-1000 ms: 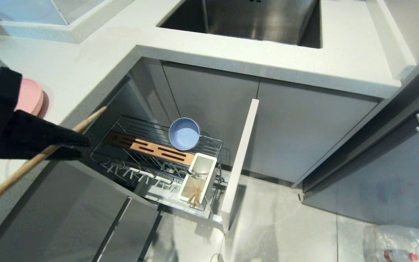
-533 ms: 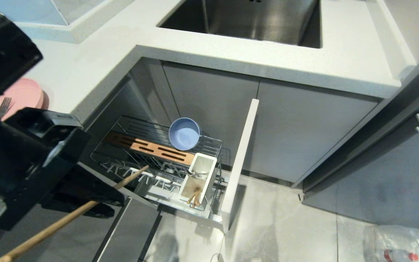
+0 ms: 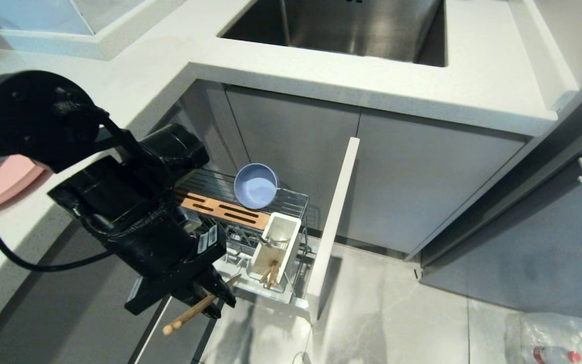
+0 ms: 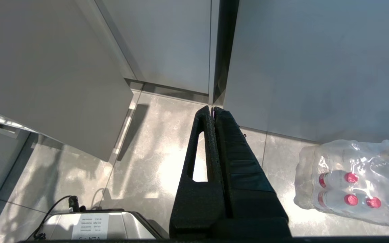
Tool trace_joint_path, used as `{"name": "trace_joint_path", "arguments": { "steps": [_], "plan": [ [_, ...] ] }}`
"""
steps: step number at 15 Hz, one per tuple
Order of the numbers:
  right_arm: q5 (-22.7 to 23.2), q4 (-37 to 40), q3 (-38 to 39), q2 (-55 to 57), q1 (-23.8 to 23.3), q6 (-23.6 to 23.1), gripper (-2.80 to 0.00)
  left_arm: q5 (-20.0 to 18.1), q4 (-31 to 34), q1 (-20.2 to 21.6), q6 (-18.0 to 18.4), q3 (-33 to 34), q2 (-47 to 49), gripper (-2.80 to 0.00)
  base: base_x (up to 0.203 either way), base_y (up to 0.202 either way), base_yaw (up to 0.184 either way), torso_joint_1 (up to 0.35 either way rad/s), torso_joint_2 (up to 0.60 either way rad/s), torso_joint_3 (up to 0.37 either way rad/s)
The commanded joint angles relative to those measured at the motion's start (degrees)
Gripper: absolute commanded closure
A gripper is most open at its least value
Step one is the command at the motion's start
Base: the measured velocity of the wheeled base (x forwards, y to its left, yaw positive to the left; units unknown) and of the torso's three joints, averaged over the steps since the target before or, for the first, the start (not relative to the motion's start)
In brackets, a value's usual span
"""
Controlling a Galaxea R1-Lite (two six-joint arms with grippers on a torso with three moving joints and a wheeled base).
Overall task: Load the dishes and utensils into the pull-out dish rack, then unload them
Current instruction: Pick up the chopsticks and place it in the cupboard
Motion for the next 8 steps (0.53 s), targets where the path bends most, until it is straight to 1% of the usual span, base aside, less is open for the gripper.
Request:
{"name": "trace_joint_path", "arguments": {
  "steps": [1, 8],
  "plan": [
    [-0.04, -0.04, 0.00, 0.00, 0.01, 0.01, 0.00, -0.13, -1.35, 0.57, -0.35, 0.16, 4.57, 0.00, 0.000, 0.000, 0.000, 0.000, 0.00, 0.000],
    [-0.02, -0.02, 0.00, 0.00, 0.01, 0.01, 0.00, -0.19, -10.75, 3.50, -0.43, -1.39, 12.17, 0.00, 0.000, 0.000, 0.000, 0.000, 0.00, 0.000]
  ]
}}
